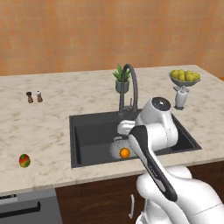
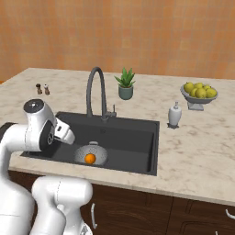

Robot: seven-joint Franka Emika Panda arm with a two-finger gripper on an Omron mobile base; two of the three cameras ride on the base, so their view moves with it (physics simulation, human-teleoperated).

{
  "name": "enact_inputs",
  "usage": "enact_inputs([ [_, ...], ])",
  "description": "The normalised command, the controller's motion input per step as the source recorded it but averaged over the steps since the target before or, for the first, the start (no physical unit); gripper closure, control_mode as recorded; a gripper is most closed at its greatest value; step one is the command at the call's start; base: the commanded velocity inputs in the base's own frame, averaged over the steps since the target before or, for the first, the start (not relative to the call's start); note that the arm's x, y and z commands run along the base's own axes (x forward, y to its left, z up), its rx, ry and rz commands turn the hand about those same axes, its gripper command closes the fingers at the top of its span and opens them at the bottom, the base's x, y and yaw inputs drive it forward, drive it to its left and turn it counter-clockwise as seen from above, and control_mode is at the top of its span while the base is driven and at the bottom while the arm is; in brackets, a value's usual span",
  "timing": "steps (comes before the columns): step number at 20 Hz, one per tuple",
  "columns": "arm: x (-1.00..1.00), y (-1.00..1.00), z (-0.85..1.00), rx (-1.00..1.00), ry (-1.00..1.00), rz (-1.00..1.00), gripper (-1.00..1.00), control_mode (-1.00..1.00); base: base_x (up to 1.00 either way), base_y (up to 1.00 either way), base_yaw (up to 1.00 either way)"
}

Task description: Put the colander in the sink, put the orange, mango in the colander, and turn on the sink faucet and pour water over the colander.

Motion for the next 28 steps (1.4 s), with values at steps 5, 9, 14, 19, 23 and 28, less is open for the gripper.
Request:
enact_inputs([
  [5, -0.41, 0.67, 0.54, -0.07, 0.06, 0.01, -1.0, -1.0, 0.0, 0.0, 0.0],
  [9, -0.23, 0.75, 0.3, -0.06, 0.11, 0.05, -1.0, -1.0, 0.0, 0.0, 0.0],
  [14, 0.03, 0.49, 0.06, 0.0, 0.08, 0.06, -1.0, -1.0, 0.0, 0.0, 0.0],
  [19, 0.3, 0.48, 0.0, 0.0, 0.0, 0.0, -1.0, -1.0, 0.0, 0.0, 0.0],
  [23, 0.3, 0.51, -0.03, 0.0, 0.0, 0.0, -1.0, -1.0, 0.0, 0.0, 0.0],
  [28, 0.09, 0.35, 0.0, 0.0, 0.0, 0.01, -1.0, -1.0, 0.0, 0.0, 0.0],
])
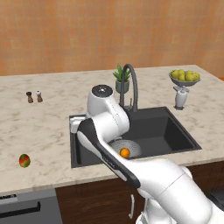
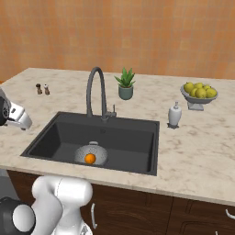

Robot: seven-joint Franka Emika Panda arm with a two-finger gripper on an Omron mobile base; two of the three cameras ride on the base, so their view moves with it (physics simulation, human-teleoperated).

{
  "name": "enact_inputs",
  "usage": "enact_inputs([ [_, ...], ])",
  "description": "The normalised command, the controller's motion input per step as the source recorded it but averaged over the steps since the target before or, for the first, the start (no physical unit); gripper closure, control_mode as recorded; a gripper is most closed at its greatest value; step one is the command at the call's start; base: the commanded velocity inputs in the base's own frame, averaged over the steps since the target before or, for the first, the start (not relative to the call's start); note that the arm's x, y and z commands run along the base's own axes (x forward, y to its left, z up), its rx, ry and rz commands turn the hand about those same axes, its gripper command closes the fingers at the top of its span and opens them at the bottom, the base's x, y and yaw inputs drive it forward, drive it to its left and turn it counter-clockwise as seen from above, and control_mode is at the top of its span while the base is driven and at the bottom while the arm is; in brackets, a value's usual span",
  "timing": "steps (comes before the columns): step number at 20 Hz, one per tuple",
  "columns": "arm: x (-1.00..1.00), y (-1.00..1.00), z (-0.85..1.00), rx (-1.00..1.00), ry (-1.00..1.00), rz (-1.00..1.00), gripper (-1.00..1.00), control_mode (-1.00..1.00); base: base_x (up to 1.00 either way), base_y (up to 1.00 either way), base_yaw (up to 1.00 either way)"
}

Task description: Put the colander in the sink, put the orange, mango in the colander, and turn on the sink faucet and pour water over the colander.

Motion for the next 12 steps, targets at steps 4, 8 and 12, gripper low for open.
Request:
enact_inputs([
  [4, 0.19, 0.28, 0.0, 0.0, 0.01, 0.02, -1.0, -1.0, 0.0, 0.0, 0.0],
  [8, 0.17, 0.25, -0.01, 0.0, 0.01, 0.05, -1.0, -1.0, 0.0, 0.0, 0.0],
  [12, 0.13, 0.35, 0.0, 0.0, 0.01, 0.09, -1.0, -1.0, 0.0, 0.0, 0.0],
])
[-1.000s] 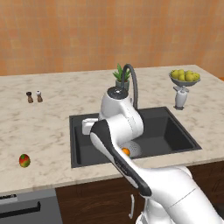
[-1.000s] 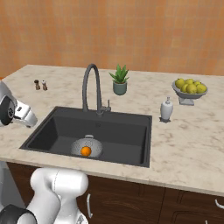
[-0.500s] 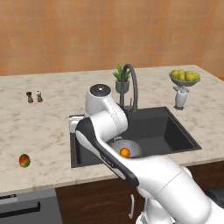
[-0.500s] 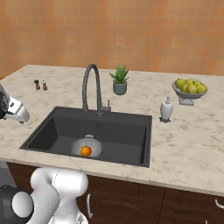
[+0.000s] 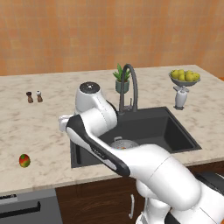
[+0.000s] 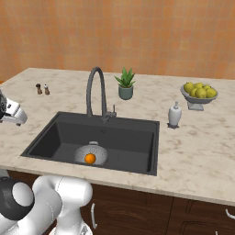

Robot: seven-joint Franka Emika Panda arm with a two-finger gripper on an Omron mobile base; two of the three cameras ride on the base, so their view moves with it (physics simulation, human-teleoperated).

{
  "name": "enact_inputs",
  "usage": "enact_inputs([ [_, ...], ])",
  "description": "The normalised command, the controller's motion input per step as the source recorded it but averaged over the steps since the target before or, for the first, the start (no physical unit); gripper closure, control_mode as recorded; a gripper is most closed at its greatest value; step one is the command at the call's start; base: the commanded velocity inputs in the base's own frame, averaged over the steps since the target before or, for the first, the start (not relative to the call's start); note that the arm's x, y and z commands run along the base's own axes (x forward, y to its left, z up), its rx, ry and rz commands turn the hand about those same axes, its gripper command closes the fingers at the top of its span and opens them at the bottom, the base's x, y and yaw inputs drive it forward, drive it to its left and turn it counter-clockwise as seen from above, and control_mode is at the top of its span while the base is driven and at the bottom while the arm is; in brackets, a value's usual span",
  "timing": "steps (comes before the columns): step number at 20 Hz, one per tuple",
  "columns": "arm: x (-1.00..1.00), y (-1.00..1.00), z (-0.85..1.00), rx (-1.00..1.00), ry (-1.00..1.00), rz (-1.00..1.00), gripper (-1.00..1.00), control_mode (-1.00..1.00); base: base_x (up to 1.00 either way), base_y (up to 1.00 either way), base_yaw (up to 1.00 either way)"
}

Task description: Put the colander in the sink, put the orange, mango in the colander, and turn on the sink faucet and pour water over the colander.

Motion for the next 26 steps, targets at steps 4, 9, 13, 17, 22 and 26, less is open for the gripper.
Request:
enact_inputs([
  [4, 0.44, 0.68, -0.05, 0.0, 0.07, 0.14, -1.0, -1.0, 0.0, 0.0, 0.0],
  [9, 0.15, 0.64, -0.11, 0.0, 0.05, 0.17, -1.0, -1.0, 0.0, 0.0, 0.0],
  [13, 0.0, 0.74, -0.14, 0.0, 0.1, 0.11, -1.0, -1.0, 0.0, 0.0, 0.0],
  [17, 0.0, 0.58, -0.2, -0.02, 0.1, 0.07, -1.0, -1.0, 0.0, 0.0, 0.0],
  [22, 0.0, 0.26, -0.16, -0.08, 0.04, 0.0, -1.0, -1.0, 0.0, 0.0, 0.0],
  [26, 0.01, 0.29, -0.17, -0.09, 0.03, 0.0, -1.0, -1.0, 0.0, 0.0, 0.0],
])
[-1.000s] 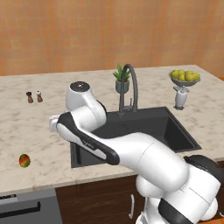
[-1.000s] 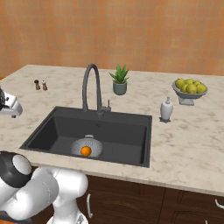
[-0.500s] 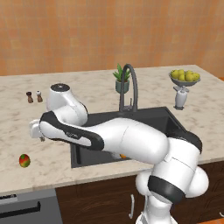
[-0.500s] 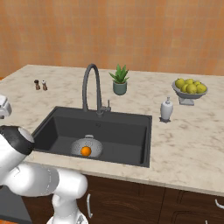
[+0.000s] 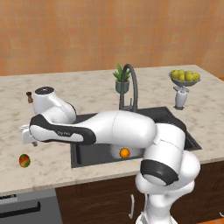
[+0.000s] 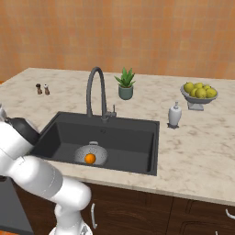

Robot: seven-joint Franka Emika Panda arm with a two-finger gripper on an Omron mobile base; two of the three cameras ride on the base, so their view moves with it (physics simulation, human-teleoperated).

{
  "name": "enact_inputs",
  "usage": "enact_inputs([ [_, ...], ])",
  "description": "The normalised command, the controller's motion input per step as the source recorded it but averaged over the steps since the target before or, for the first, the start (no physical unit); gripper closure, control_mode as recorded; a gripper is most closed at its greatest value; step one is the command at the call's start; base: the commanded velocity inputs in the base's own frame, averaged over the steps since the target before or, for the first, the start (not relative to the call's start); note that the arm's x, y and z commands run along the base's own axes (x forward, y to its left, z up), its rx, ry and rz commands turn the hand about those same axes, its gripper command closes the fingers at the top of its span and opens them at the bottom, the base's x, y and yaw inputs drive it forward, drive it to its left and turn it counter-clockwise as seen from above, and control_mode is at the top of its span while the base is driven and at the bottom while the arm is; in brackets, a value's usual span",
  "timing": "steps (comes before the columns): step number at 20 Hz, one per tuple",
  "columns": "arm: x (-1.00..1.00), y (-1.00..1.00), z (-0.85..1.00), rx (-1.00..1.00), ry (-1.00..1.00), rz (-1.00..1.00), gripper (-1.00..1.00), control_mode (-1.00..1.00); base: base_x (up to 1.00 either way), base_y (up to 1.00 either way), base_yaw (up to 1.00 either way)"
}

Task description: Put the colander in the sink, put the orange, mango in the colander, and turn on the sink faucet and pour water over the colander.

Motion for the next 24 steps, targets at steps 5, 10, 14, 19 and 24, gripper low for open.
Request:
enact_inputs([
  [5, 0.02, 0.24, -0.12, -0.07, 0.01, 0.0, -1.0, -1.0, 0.0, 0.0, 0.0],
  [10, 0.03, 0.15, -0.11, -0.04, 0.0, 0.0, -1.0, -1.0, 0.0, 0.0, 0.0],
  [14, 0.2, 0.33, -0.14, -0.05, 0.0, 0.0, -1.0, -1.0, 0.0, 0.0, 0.0],
  [19, 0.27, 0.29, -0.2, -0.04, 0.01, 0.0, -1.0, -1.0, 0.0, 0.0, 0.0],
  [24, 0.39, 0.49, -0.14, -0.01, 0.01, 0.0, -1.0, -1.0, 0.0, 0.0, 0.0],
])
